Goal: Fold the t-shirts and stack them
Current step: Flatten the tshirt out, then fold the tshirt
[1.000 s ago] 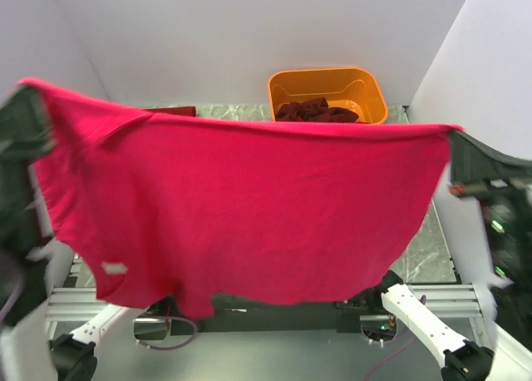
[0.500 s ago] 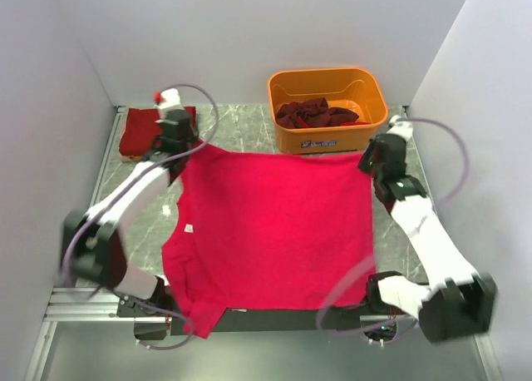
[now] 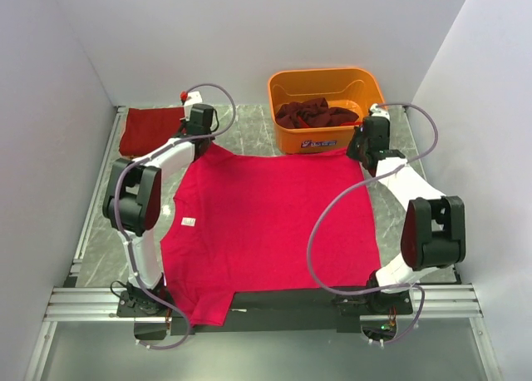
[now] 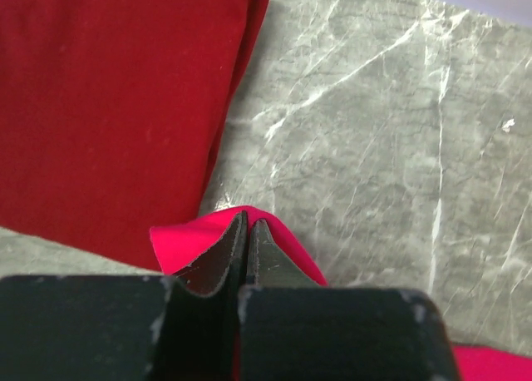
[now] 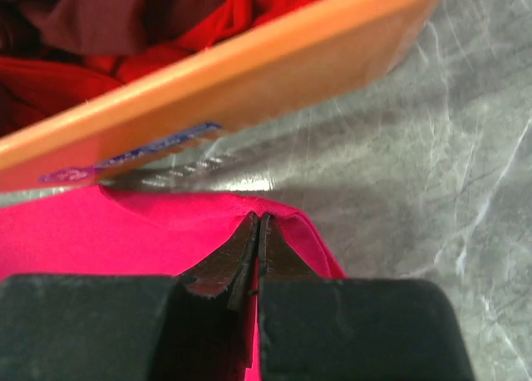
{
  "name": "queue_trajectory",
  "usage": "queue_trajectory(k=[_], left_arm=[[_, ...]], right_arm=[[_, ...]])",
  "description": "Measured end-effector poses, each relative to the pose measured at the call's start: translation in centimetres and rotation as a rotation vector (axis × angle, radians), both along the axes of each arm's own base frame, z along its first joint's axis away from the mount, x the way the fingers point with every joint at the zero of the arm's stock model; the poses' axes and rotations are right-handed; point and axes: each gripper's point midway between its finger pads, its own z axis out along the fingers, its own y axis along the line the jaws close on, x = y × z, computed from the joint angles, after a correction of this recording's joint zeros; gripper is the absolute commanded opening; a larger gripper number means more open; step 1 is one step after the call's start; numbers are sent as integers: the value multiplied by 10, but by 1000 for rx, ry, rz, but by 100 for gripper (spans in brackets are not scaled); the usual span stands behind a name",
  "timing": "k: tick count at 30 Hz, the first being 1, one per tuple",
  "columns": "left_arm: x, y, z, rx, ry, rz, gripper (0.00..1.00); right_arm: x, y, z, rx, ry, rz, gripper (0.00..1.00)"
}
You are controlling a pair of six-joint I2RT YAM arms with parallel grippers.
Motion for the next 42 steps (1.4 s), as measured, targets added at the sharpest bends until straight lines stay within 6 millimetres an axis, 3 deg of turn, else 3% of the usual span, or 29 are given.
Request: queue_trajectory(k=[4,11,16,23,28,35,42], left_arm=[[3,-2,-3,-7,3,-1,1],[11,-14,-6,-53,6,-29,1],[14,-25,-22,-87,36,-68,1],[33,-36,-44,-110,63,-84,1],[34,-36,-44,-116,72,-67,1],[9,-30,-44,-141,138,-24,1],[-34,-19,-9,-202,151,33,1]], right_arm=[[6,-4,0,-8,1,-18,0],[10,-40,-11,-47,63,-122,0],[7,-59,-13,-63,77,-161,0],[12,-65,-20,-82,95,-157,0],[14,-63,-28,-68,117,-142,0],[4,-56,-20,-35,116,-117,0],[-22,-49,7,-13,91,-97,0]])
